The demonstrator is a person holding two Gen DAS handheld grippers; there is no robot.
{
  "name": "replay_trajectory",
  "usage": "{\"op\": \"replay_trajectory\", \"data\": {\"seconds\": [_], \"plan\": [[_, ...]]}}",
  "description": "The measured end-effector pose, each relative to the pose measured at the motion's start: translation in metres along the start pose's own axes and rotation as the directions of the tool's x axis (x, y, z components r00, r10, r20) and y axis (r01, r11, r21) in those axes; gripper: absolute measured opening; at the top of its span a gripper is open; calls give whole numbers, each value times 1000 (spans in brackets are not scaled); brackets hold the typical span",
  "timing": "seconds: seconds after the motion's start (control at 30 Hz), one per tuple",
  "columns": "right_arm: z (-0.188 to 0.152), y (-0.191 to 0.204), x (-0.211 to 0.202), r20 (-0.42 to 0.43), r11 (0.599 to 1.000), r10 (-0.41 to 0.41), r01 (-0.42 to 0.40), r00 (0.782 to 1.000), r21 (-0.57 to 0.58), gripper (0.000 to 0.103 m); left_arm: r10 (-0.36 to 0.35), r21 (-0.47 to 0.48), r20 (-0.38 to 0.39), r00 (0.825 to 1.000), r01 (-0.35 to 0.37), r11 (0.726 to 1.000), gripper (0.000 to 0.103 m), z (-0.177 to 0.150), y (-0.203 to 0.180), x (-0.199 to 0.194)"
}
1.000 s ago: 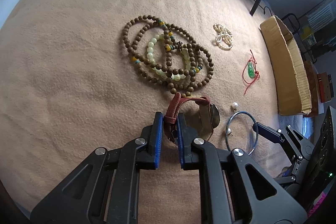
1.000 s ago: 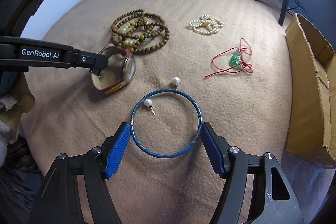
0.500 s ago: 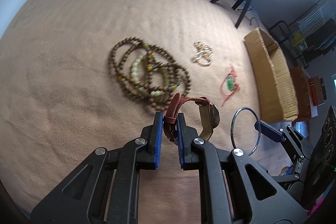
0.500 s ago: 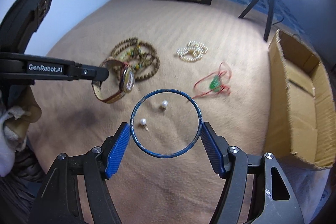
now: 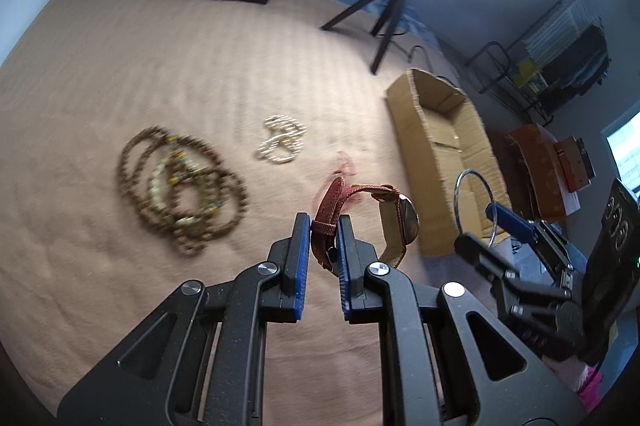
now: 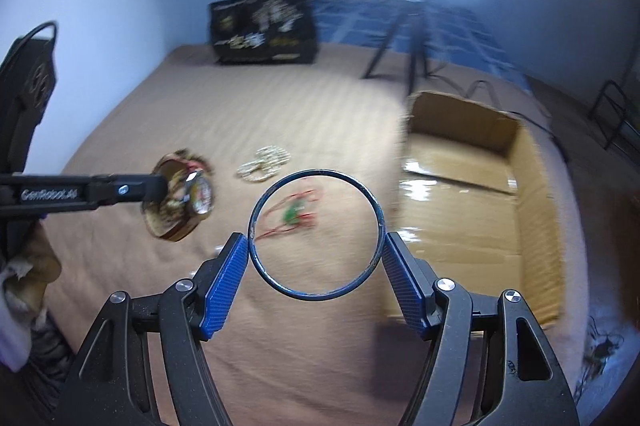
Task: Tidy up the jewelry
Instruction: 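Grasp the brown watch strap with the left tool while the right tool grasps the blue bangle, then carry the watch into the cardboard box with the left tool while the right tool drops the bangle there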
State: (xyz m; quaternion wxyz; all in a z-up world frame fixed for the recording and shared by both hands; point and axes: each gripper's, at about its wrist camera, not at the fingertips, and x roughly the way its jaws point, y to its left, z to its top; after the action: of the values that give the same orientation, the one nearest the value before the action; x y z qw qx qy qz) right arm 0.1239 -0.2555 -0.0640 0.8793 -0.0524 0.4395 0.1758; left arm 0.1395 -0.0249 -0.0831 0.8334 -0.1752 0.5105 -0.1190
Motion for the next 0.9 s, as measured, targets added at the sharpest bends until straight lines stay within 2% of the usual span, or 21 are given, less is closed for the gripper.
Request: {"op": "replay_trajectory", "data": {"seconds": [0.33,0.77,0.9], "plan": [[-1,-72,-11,18,987,-97,94,995,133,69,-46,68,-14,999,47,997,11,5,-53,24],[9,-126,-1,-11,970,-131,130,991,204,69,-130,122,-34,991,133,984,11,14,-117,65],[13,-139,4,-16,961,-134,134,991,241,69,-132,135,-41,990,137,981,11,13,-128,77]]}}
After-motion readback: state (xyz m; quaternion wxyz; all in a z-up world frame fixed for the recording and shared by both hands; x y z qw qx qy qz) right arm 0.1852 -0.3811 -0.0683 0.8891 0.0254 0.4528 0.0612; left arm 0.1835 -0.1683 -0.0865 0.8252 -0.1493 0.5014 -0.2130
